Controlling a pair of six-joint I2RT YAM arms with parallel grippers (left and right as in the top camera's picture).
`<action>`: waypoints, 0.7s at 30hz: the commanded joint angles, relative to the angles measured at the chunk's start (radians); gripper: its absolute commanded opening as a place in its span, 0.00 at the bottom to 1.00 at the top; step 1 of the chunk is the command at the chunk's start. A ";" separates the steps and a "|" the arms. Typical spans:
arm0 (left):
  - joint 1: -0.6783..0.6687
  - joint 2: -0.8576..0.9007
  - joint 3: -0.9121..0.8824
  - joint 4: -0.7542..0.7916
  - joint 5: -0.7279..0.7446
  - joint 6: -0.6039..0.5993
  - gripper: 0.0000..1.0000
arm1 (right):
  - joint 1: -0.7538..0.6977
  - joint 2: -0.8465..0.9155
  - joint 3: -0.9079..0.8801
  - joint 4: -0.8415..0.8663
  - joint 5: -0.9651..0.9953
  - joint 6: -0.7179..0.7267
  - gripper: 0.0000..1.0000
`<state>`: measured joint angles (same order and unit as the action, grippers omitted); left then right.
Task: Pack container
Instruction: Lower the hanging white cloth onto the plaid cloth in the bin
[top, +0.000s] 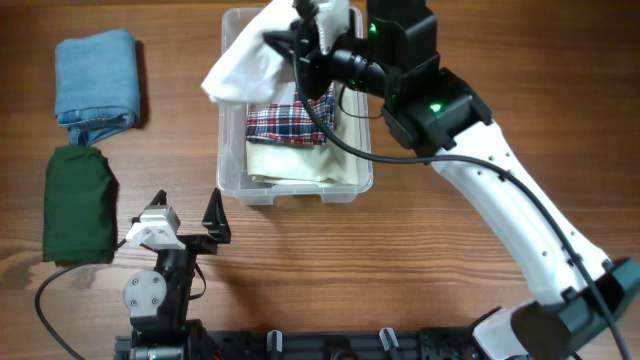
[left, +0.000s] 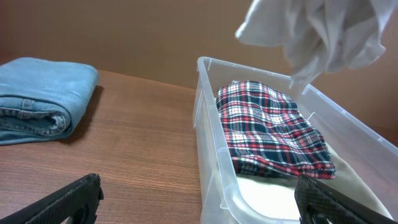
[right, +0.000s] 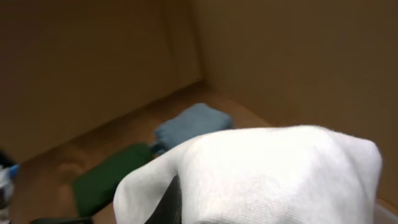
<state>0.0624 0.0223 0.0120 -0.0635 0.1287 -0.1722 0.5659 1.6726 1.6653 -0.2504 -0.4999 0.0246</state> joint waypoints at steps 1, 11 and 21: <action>0.007 0.000 -0.006 -0.002 -0.003 0.008 1.00 | 0.000 0.092 0.023 0.027 -0.212 -0.066 0.04; 0.007 0.000 -0.006 -0.002 -0.003 0.008 1.00 | -0.021 0.183 0.024 0.125 -0.291 -0.103 0.04; 0.007 0.000 -0.006 -0.002 -0.003 0.008 1.00 | -0.082 0.187 0.033 0.311 -0.307 -0.023 0.04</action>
<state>0.0624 0.0223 0.0120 -0.0635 0.1287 -0.1722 0.5056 1.8652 1.6672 0.0288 -0.7853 -0.0193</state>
